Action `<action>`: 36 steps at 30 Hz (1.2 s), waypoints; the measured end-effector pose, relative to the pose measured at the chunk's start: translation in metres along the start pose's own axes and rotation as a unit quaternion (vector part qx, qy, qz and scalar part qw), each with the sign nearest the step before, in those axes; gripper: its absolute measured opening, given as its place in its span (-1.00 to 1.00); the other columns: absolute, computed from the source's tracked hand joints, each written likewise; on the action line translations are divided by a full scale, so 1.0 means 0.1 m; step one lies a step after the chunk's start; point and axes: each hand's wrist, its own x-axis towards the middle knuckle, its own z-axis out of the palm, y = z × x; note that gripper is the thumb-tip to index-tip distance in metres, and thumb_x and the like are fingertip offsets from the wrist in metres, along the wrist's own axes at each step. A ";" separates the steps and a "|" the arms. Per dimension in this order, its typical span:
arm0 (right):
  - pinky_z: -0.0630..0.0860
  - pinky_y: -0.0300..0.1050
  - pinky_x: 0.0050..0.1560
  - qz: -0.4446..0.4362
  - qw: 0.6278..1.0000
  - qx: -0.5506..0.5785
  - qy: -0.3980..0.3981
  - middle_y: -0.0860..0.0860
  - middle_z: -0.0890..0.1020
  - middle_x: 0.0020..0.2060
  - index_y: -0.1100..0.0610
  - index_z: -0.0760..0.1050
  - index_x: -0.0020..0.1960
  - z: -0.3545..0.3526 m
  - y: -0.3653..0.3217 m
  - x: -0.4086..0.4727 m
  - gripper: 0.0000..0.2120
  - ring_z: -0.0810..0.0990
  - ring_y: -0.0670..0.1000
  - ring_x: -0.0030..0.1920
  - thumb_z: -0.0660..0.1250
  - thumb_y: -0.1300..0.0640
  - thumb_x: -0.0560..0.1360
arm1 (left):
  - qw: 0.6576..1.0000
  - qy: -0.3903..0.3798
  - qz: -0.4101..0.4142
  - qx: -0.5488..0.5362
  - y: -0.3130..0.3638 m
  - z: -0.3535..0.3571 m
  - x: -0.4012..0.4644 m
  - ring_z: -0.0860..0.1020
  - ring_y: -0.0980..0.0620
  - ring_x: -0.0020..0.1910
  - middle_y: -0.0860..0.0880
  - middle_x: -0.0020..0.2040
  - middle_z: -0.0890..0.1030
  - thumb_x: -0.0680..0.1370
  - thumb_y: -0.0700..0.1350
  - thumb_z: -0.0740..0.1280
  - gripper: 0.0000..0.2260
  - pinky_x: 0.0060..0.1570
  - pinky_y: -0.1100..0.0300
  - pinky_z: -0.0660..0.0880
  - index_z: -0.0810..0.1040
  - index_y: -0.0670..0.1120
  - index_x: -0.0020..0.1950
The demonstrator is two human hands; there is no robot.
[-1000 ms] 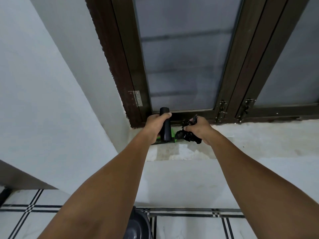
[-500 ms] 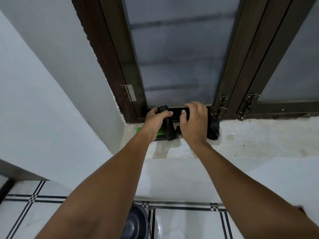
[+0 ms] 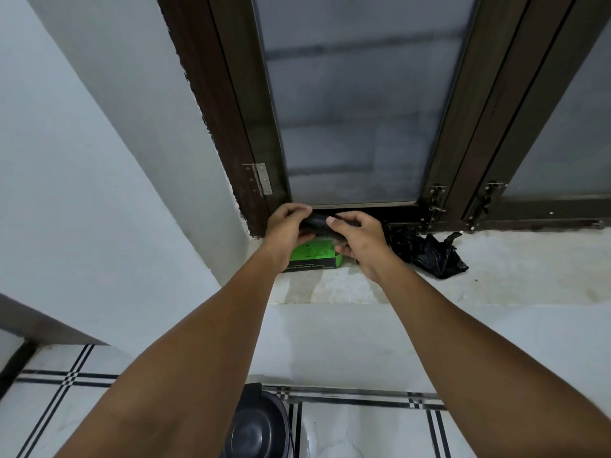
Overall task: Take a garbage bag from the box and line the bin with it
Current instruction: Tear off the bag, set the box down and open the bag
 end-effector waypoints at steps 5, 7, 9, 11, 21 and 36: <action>0.49 -0.18 -0.30 -0.020 0.994 0.007 0.107 0.03 0.62 -0.11 0.10 0.56 -0.04 -0.11 -0.07 0.03 -0.85 0.54 -0.04 -0.22 0.50 0.23 0.46 | 0.843 0.017 0.184 0.506 -0.07 -0.21 0.02 0.52 -0.15 0.22 -0.05 0.18 0.63 0.62 0.06 0.23 -0.74 0.24 -0.06 0.42 0.61 0.03 0.20; 0.44 -0.16 -0.32 -0.036 0.991 -0.019 0.129 0.01 0.59 -0.21 0.12 0.56 -0.08 -0.18 -0.09 0.00 -0.88 0.48 -0.05 -0.29 0.47 0.25 0.44 | 0.705 -0.059 0.166 0.687 -0.12 -0.31 0.02 0.43 -0.13 0.30 -0.02 0.29 0.56 0.49 0.24 0.32 -0.53 0.26 -0.07 0.31 0.53 0.11 0.36; 0.47 -0.11 -0.26 -0.051 0.987 -0.048 0.145 0.00 0.60 -0.23 0.12 0.57 -0.13 -0.24 -0.08 -0.02 -0.91 0.50 -0.04 -0.25 0.46 0.24 0.42 | 0.626 -0.092 0.150 0.760 -0.20 -0.38 0.01 0.38 -0.13 0.31 -0.04 0.32 0.51 0.42 0.30 0.38 -0.40 0.27 -0.08 0.28 0.47 0.11 0.41; 0.49 -0.08 -0.20 -0.054 0.984 -0.068 0.152 -0.02 0.60 -0.22 0.11 0.57 -0.17 -0.27 -0.06 -0.05 -0.93 0.52 -0.03 -0.20 0.45 0.23 0.42 | 0.618 -0.083 0.147 0.768 -0.26 -0.41 0.01 0.37 -0.14 0.33 -0.06 0.32 0.50 0.46 0.17 0.43 -0.47 0.29 -0.09 0.30 0.47 0.07 0.40; 0.41 -0.11 -0.26 -0.050 0.980 -0.055 0.185 0.00 0.57 -0.29 0.07 0.53 -0.29 -0.21 -0.21 -0.17 -0.87 0.49 0.03 -0.24 0.44 0.17 0.39 | 0.827 -0.063 0.157 0.536 -0.15 -0.58 -0.06 0.50 -0.17 0.21 -0.16 0.24 0.49 0.47 -0.07 0.53 -0.50 0.20 0.07 0.47 0.48 0.00 0.37; 0.56 -0.17 -0.11 -0.075 0.991 -0.089 0.062 0.03 0.65 -0.09 0.12 0.60 -0.02 0.14 -0.26 -0.29 -0.92 0.60 -0.02 -0.07 0.45 0.12 0.53 | 0.876 -0.020 0.188 0.445 0.00 -0.52 -0.19 0.49 -0.01 0.06 -0.11 0.17 0.53 0.43 -0.13 0.58 -0.49 -0.02 0.23 0.39 0.53 -0.03 0.33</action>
